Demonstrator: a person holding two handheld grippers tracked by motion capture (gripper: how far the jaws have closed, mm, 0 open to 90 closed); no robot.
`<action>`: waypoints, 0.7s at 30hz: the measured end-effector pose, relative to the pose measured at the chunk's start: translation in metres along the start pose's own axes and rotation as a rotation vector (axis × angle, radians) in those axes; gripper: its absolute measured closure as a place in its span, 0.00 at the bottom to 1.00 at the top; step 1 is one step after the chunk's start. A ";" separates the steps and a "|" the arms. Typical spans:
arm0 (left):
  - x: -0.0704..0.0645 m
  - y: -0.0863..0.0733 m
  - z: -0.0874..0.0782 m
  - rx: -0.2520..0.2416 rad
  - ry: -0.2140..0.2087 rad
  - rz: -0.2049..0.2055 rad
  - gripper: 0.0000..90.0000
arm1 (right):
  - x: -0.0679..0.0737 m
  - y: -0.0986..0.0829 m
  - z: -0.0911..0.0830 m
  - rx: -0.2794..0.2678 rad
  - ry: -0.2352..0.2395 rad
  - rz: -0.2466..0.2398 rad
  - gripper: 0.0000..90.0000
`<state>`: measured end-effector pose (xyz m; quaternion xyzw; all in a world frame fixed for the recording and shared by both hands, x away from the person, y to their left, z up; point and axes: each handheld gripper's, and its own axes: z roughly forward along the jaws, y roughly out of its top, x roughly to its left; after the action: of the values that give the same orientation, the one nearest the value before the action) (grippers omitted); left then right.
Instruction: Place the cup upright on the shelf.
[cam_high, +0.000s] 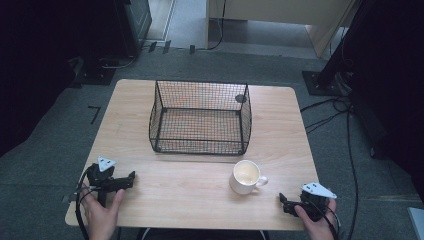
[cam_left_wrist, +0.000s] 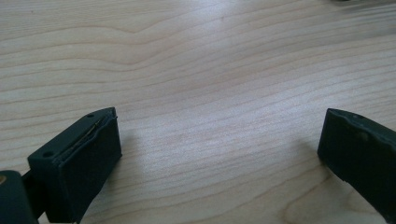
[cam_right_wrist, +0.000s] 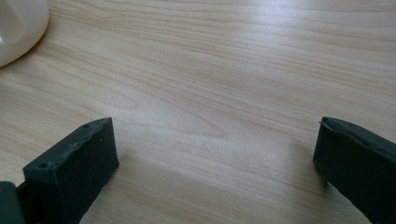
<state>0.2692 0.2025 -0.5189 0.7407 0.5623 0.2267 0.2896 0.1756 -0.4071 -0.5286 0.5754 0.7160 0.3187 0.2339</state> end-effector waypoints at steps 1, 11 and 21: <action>0.000 0.000 0.000 0.000 0.000 0.001 0.00 | 0.000 0.000 -0.001 0.002 0.010 0.007 0.00; -0.003 0.001 0.001 0.000 0.021 -0.023 0.00 | 0.018 0.008 -0.013 -0.040 0.114 0.005 0.00; -0.003 0.001 0.001 -0.001 0.021 -0.023 0.00 | 0.047 0.021 -0.019 -0.082 0.190 -0.065 0.00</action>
<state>0.2699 0.1997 -0.5190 0.7317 0.5736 0.2312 0.2865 0.1656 -0.3617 -0.4988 0.5090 0.7397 0.3929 0.1985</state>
